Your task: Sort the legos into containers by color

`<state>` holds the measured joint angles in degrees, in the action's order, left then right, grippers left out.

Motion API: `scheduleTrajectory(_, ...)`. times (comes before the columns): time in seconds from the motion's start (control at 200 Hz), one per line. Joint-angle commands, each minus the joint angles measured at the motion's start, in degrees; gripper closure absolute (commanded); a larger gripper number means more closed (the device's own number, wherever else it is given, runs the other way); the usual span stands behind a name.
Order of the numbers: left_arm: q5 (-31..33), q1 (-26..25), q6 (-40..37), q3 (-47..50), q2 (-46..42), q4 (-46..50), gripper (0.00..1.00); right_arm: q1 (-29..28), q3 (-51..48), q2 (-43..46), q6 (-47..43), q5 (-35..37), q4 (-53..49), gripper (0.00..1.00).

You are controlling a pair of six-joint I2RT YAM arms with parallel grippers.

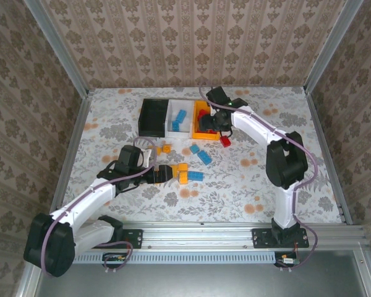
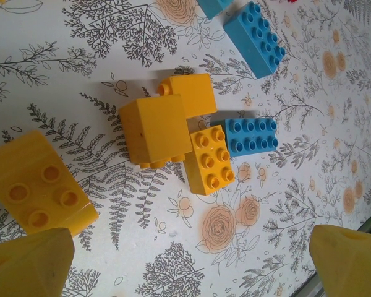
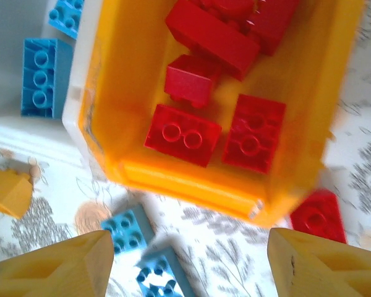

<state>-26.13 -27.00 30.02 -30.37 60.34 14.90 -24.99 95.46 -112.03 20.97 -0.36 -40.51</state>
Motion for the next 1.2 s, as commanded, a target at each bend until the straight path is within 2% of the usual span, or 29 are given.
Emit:
scheduleTrajectory(0.0, -0.75, -0.01, -0.68, 0.4, 1.48, -1.12, 0.0, 1.06, -6.52, 8.26, -2.11, 5.43, -1.51, 0.32)
scheduleTrajectory(0.175, -1.59, -0.4, 0.1, 0.49, 4.83, -4.73, 0.0, 4.98, -18.87, 13.51, -4.06, 4.89, -0.58, 0.33)
scheduleTrajectory(0.33, -2.27, -1.98, 1.12, -0.94, 8.68, -7.24, 0.0, 5.21, -22.73, 12.28, -6.83, 3.36, 1.69, 0.35)
scheduleTrajectory(0.485, -1.48, -3.48, 0.92, -2.24, 9.28, -6.32, 0.0, 5.14, -21.29, 7.82, -7.54, 3.41, 2.66, 0.37)
scheduleTrajectory(0.935, 0.2, -3.03, -0.4, -1.58, 6.46, -2.31, 0.0, 5.55, -13.94, -1.67, -8.26, 3.66, 3.99, 0.41)
scheduleTrajectory(1.195, -0.06, -2.88, -0.5, -2.24, 6.74, -1.63, 0.0, 6.23, -12.38, -4.59, -9.71, 4.05, 5.44, 0.5)
